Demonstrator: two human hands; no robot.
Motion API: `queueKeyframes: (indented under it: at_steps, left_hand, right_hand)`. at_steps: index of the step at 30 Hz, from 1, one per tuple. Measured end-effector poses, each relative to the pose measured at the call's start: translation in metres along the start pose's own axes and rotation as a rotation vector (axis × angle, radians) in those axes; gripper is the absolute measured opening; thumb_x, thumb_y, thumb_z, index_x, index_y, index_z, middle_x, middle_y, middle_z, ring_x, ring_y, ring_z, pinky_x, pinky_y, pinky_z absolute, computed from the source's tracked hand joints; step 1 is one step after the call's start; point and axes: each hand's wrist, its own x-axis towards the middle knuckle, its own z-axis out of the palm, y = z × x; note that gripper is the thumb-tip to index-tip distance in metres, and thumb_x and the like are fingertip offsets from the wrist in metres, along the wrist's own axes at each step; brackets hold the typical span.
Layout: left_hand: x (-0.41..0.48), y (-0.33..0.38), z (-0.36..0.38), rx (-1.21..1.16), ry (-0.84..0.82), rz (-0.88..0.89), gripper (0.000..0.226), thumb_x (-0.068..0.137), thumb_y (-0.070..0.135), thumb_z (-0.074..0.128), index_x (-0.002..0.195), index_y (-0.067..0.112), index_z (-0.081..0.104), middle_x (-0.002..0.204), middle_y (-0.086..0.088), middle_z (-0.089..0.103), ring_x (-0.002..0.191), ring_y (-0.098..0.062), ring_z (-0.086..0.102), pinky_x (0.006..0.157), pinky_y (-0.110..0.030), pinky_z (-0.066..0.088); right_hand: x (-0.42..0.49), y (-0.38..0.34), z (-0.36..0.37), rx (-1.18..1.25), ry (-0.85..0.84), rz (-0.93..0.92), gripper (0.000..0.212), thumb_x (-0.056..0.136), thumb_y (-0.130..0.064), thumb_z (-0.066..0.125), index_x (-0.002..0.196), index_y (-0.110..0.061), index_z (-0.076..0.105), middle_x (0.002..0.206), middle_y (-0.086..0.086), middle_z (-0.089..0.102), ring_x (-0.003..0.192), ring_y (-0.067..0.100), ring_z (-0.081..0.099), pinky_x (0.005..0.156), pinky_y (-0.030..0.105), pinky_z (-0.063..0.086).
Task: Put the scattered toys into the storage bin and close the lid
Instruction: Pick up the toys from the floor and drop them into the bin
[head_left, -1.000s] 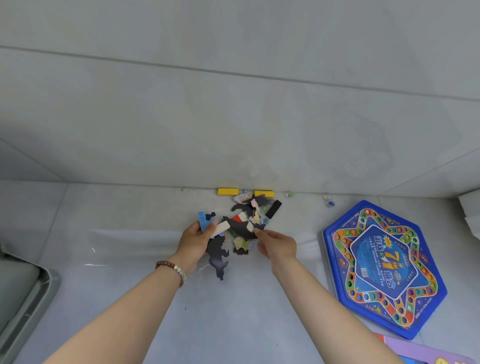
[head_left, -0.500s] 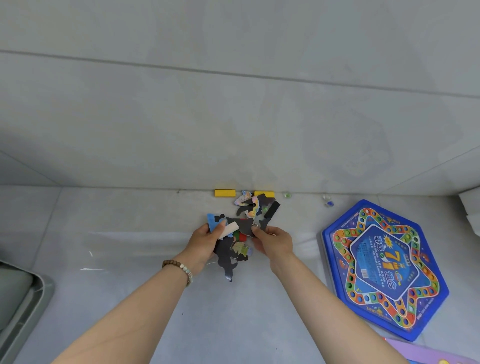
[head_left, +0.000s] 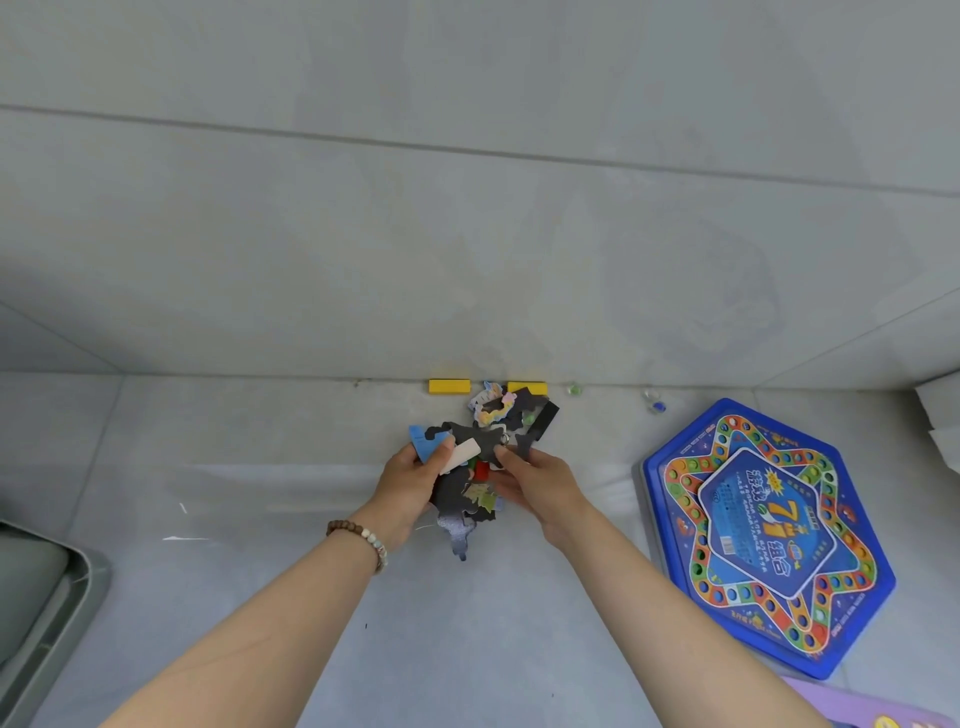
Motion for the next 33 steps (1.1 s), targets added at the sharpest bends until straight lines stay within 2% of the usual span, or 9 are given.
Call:
queueKeyframes:
  at_steps: [3, 6, 11, 13, 15, 20, 25, 29, 33]
  left_hand:
    - [-0.010, 0.010, 0.001, -0.015, -0.020, 0.038, 0.028, 0.089, 0.037, 0.060, 0.106, 0.015, 0.063, 0.106, -0.012, 0.068, 0.100, -0.026, 0.064, 0.095, -0.041, 0.050]
    - [-0.032, 0.038, 0.001, -0.056, -0.073, 0.090, 0.018, 0.090, 0.033, 0.059, 0.097, 0.017, 0.064, 0.099, -0.009, 0.069, 0.090, -0.022, 0.065, 0.090, -0.038, 0.052]
    - [-0.101, 0.120, -0.023, -0.073, -0.074, 0.215, 0.025, 0.087, 0.040, 0.063, 0.099, 0.018, 0.065, 0.098, -0.010, 0.072, 0.094, -0.034, 0.067, 0.093, -0.053, 0.050]
    - [-0.139, 0.153, -0.041, -0.084, -0.061, 0.289, 0.027, 0.087, 0.040, 0.063, 0.099, 0.016, 0.064, 0.091, -0.012, 0.072, 0.083, -0.038, 0.068, 0.084, -0.057, 0.053]
    - [-0.184, 0.180, -0.064, -0.130, -0.068, 0.360, 0.026, 0.090, 0.036, 0.059, 0.102, 0.012, 0.060, 0.083, -0.011, 0.070, 0.066, -0.035, 0.067, 0.069, -0.051, 0.057]
    - [-0.298, 0.217, -0.148, -0.133, -0.019, 0.507, 0.031, 0.094, 0.035, 0.053, 0.107, 0.007, 0.057, 0.085, -0.016, 0.065, 0.064, -0.036, 0.065, 0.056, -0.049, 0.056]
    - [-0.378, 0.201, -0.271, -0.185, 0.198, 0.576, 0.034, 0.091, 0.036, 0.058, 0.109, 0.008, 0.059, 0.080, -0.011, 0.068, 0.065, -0.033, 0.066, 0.064, -0.050, 0.057]
    - [-0.403, 0.147, -0.369, -0.305, 0.349, 0.542, 0.035, 0.090, 0.034, 0.059, 0.113, 0.006, 0.059, 0.088, -0.013, 0.068, 0.068, -0.022, 0.066, 0.057, -0.033, 0.055]
    - [-0.404, 0.081, -0.434, -0.344, 0.474, 0.396, 0.042, 0.091, 0.040, 0.056, 0.112, 0.004, 0.058, 0.102, -0.018, 0.067, 0.086, -0.028, 0.063, 0.083, -0.043, 0.052]
  right_hand:
    - [-0.014, -0.009, -0.005, -0.017, -0.032, -0.077, 0.016, 0.091, -0.015, 0.060, 0.104, -0.007, 0.065, 0.090, 0.006, 0.071, 0.069, 0.009, 0.070, 0.066, 0.016, 0.056]
    - [-0.035, -0.033, -0.005, -0.038, -0.043, -0.160, 0.016, 0.090, -0.018, 0.061, 0.101, -0.008, 0.067, 0.093, 0.007, 0.069, 0.078, 0.013, 0.067, 0.075, 0.019, 0.056]
    - [-0.104, -0.101, 0.030, 0.004, -0.127, -0.304, 0.015, 0.089, -0.016, 0.064, 0.097, -0.004, 0.065, 0.095, 0.012, 0.070, 0.088, 0.022, 0.070, 0.074, 0.019, 0.057]
    - [-0.140, -0.128, 0.051, -0.004, -0.168, -0.368, 0.009, 0.089, -0.014, 0.063, 0.091, -0.006, 0.064, 0.091, 0.014, 0.070, 0.083, 0.019, 0.070, 0.069, 0.017, 0.057]
    - [-0.181, -0.150, 0.077, -0.010, -0.220, -0.416, 0.007, 0.089, -0.013, 0.062, 0.091, -0.007, 0.063, 0.087, 0.013, 0.069, 0.077, 0.016, 0.070, 0.065, 0.014, 0.055]
    - [-0.286, -0.175, 0.161, -0.113, -0.386, -0.513, 0.009, 0.090, -0.014, 0.061, 0.095, -0.007, 0.063, 0.089, 0.007, 0.070, 0.077, 0.012, 0.070, 0.071, 0.014, 0.055]
    - [-0.367, -0.142, 0.271, -0.225, -0.584, -0.476, 0.018, 0.090, -0.018, 0.063, 0.101, -0.004, 0.062, 0.092, 0.007, 0.071, 0.081, 0.013, 0.071, 0.083, 0.020, 0.055]
    - [-0.398, -0.076, 0.355, -0.283, -0.715, -0.334, 0.010, 0.090, -0.015, 0.062, 0.088, -0.006, 0.057, 0.096, 0.011, 0.069, 0.089, 0.020, 0.069, 0.085, 0.026, 0.055]
    - [-0.397, -0.004, 0.412, -0.430, -0.768, -0.180, 0.014, 0.094, -0.017, 0.056, 0.099, -0.004, 0.057, 0.102, 0.012, 0.066, 0.088, 0.019, 0.067, 0.081, 0.026, 0.056]
